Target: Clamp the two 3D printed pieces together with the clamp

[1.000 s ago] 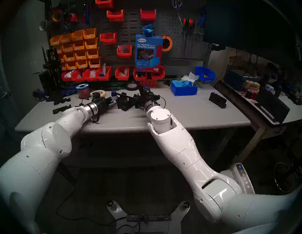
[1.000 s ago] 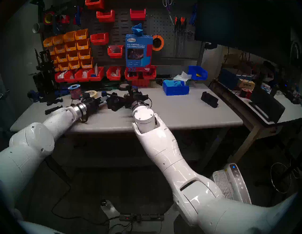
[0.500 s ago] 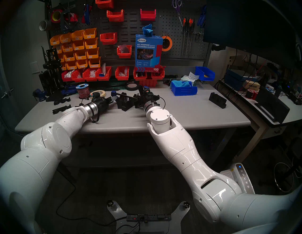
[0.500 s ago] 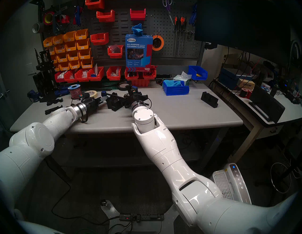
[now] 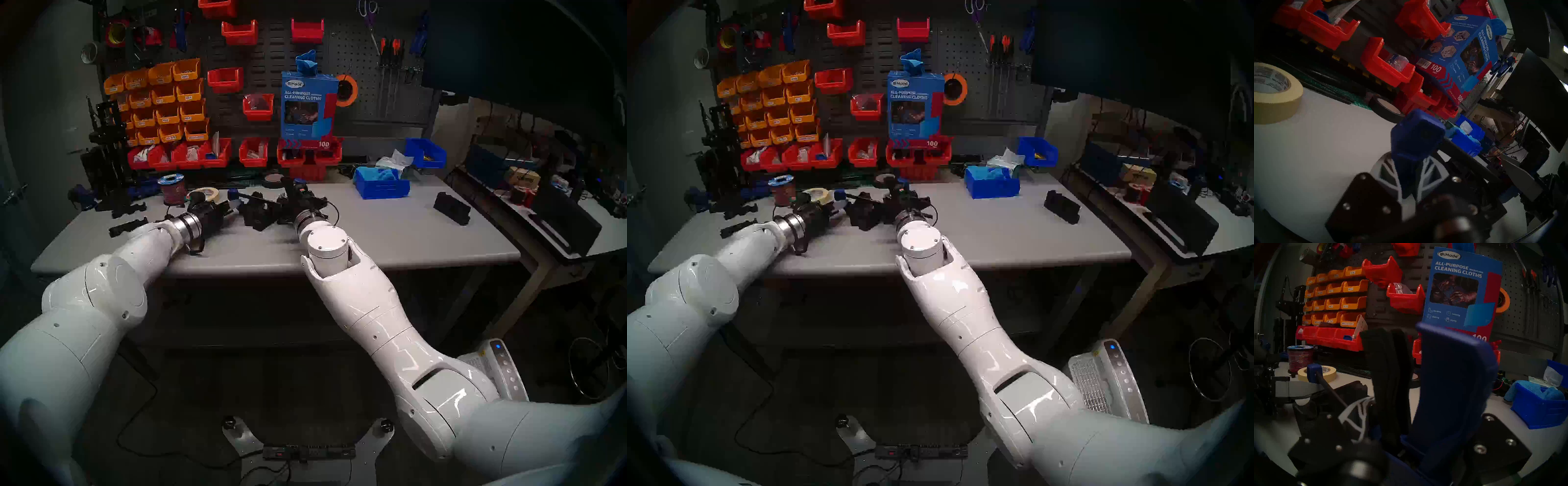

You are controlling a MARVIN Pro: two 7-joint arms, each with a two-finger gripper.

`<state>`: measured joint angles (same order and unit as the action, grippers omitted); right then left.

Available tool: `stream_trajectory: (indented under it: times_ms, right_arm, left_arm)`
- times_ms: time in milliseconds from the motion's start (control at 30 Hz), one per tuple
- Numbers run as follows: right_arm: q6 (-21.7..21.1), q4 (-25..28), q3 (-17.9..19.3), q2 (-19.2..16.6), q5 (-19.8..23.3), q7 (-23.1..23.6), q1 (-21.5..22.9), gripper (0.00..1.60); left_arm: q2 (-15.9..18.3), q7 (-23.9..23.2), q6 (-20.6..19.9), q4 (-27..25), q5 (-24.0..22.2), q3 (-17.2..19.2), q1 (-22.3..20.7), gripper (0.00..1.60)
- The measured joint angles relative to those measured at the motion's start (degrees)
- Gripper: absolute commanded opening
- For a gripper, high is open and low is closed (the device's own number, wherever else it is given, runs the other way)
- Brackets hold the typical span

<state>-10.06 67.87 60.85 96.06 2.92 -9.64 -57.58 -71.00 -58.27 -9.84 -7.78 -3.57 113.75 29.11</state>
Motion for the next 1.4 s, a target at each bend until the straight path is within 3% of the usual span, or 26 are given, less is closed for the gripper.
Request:
stream_trajectory:
  times_ms: [1400]
  right_arm:
    - [3.65, -5.71, -0.56, 1.60, 0.22, 0.18, 2.79, 0.00]
  left_arm:
    - [0.20, 2.24, 0.75, -0.23, -0.02, 0.48, 0.05, 0.00]
